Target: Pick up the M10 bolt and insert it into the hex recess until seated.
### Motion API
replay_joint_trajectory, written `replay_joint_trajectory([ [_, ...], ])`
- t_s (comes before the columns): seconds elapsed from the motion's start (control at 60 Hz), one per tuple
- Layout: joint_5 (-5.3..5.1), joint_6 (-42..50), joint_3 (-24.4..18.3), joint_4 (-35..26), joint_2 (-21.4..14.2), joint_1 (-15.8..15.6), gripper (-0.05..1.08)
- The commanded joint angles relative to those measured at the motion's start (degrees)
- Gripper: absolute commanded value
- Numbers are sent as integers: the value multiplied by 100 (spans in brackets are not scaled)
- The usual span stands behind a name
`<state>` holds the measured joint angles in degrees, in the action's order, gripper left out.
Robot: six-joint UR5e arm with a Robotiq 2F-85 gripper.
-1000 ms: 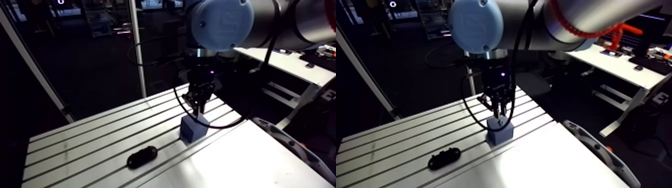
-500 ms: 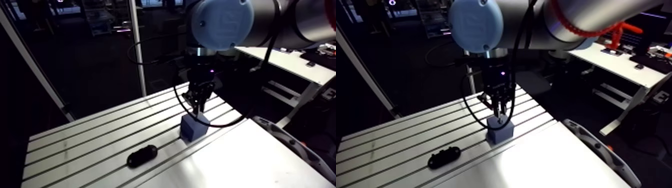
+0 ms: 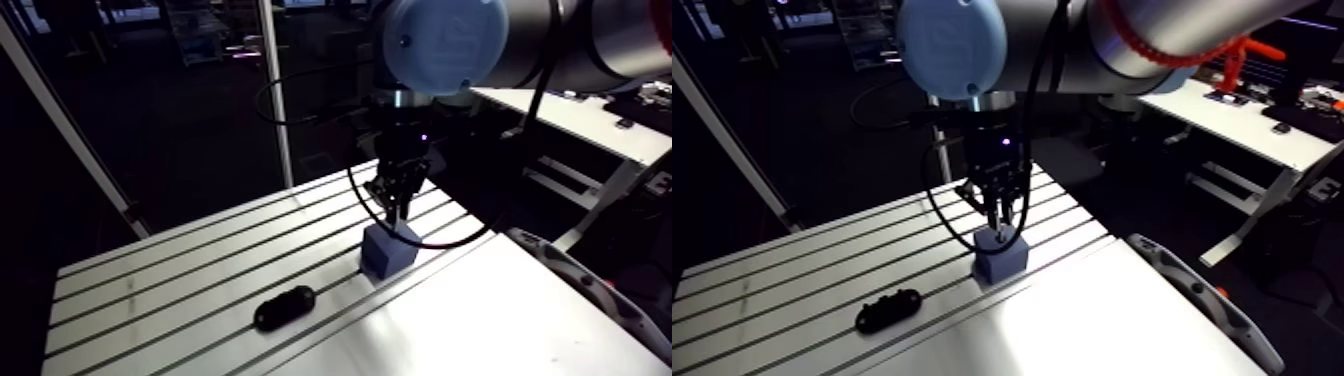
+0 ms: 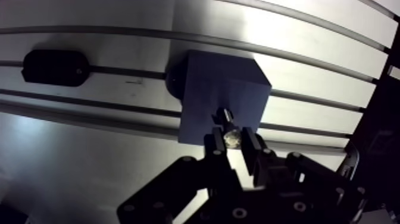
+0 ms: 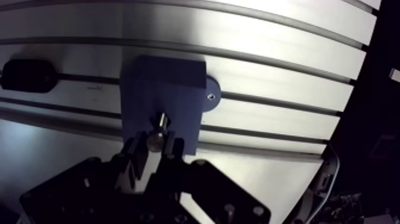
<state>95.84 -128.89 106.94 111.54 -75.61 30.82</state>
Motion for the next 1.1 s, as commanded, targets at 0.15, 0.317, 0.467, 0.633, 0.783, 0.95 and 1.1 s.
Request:
replay_joint_trajectory([
  [0.15, 0, 7, -11, -4, 52, -13, 108],
  [0.317, -9, 7, -11, -13, 43, -14, 108],
  [0.467, -18, 7, -11, -13, 18, -14, 108],
  [0.633, -18, 7, -27, -21, 0, -14, 108],
  [0.783, -26, -1, -54, -47, -10, -14, 108],
  [0.95, -19, -1, -55, -49, -19, -14, 108],
  [1.1, -26, 7, -37, -57, -10, -14, 108],
])
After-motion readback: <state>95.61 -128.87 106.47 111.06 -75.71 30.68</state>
